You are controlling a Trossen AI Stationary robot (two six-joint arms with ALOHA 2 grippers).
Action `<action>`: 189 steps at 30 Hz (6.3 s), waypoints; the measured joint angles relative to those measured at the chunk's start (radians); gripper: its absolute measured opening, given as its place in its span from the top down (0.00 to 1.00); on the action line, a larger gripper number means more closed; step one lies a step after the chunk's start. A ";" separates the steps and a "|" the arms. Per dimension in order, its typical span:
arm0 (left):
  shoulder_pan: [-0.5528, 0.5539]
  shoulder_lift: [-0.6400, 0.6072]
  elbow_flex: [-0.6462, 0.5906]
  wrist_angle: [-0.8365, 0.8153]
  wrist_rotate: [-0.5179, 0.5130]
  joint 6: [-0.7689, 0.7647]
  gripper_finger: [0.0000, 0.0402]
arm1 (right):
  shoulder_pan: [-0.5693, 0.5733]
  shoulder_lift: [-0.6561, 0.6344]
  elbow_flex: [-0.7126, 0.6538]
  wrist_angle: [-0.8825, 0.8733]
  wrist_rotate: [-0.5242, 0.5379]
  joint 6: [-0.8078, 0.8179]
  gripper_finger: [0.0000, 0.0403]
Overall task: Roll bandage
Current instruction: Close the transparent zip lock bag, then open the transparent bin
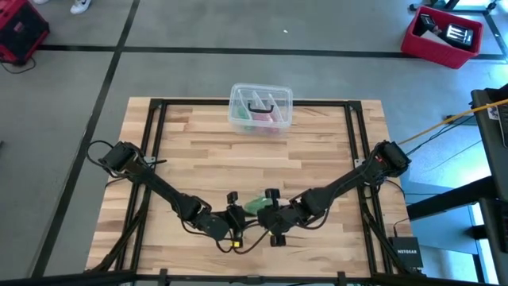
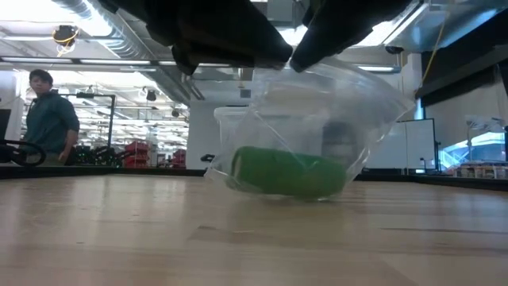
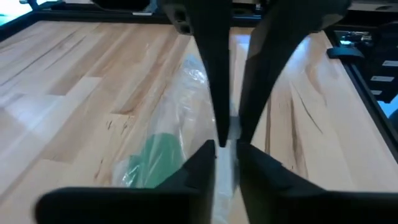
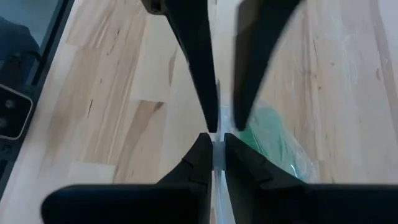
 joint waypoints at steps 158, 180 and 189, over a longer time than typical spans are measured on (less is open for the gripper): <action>0.416 -0.827 -0.513 -0.188 0.116 -0.049 0.55 | -0.863 -0.252 -0.330 0.332 -0.249 -0.856 0.38; 0.398 -0.827 -0.513 -0.187 0.116 -0.059 0.55 | -0.837 -0.252 -0.335 0.350 -0.205 -0.856 0.38; 0.393 -0.827 -0.513 -0.187 0.116 -0.074 0.55 | -0.843 -0.244 -0.335 0.367 -0.224 -0.860 0.38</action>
